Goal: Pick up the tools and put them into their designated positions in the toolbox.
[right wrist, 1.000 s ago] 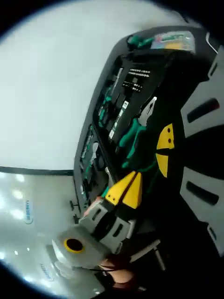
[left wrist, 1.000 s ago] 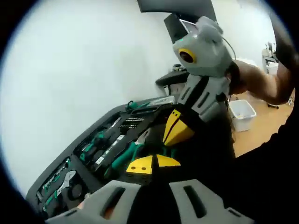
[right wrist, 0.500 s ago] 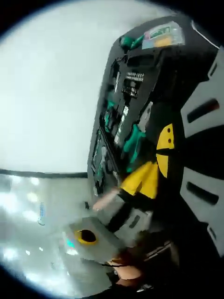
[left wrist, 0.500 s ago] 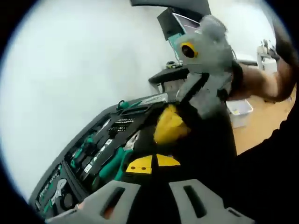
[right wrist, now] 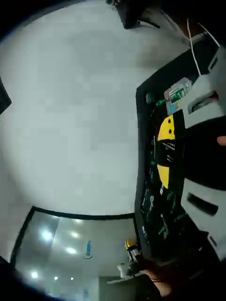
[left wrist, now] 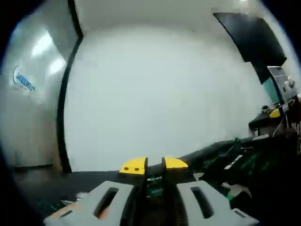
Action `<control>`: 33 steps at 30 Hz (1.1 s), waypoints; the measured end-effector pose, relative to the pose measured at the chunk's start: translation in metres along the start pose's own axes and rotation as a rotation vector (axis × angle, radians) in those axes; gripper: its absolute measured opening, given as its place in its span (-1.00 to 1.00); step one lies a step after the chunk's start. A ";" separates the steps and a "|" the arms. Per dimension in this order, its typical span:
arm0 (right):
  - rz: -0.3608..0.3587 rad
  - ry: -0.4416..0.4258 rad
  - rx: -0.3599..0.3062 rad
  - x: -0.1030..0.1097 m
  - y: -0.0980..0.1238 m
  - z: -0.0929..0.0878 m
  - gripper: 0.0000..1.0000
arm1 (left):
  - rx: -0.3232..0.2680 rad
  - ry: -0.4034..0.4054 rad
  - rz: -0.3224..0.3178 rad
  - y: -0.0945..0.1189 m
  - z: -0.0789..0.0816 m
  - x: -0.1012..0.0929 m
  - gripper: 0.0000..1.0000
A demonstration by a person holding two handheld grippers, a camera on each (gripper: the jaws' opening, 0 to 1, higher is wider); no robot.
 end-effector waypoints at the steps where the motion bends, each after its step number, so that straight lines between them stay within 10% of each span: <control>1: -0.033 -0.005 -0.003 -0.002 -0.001 0.001 -0.68 | -0.011 -0.008 -0.048 0.004 -0.009 0.005 -0.83; 3: -0.045 0.007 0.054 -0.005 -0.007 -0.003 -0.68 | -0.027 0.121 -0.154 0.011 -0.023 -0.001 -0.81; 9: -0.139 0.112 0.139 -0.033 -0.049 0.006 -0.68 | -0.032 0.021 -0.088 0.009 -0.035 -0.008 -0.81; 12: -0.155 0.151 0.267 -0.055 -0.079 0.003 -0.84 | 0.008 0.009 -0.155 0.005 -0.042 -0.017 -0.80; 19: -0.336 -0.047 0.480 -0.121 -0.161 -0.021 -0.79 | -0.008 -0.029 -0.160 0.004 -0.042 -0.018 -0.75; 33: -0.266 -0.021 0.787 -0.126 -0.198 -0.054 -0.76 | -0.014 0.022 -0.170 0.008 -0.044 -0.009 -0.75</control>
Point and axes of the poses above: the point that each gripper's makers call its tool centre point, and the gripper's own axes: y roughly backward along the fingers, x roughly to its left, z roughly out of its top, the point moved 9 cm from there along y, roughly backward along the fingers, and after that the axes turned 4 degrees about x, right-handed, at the moved point
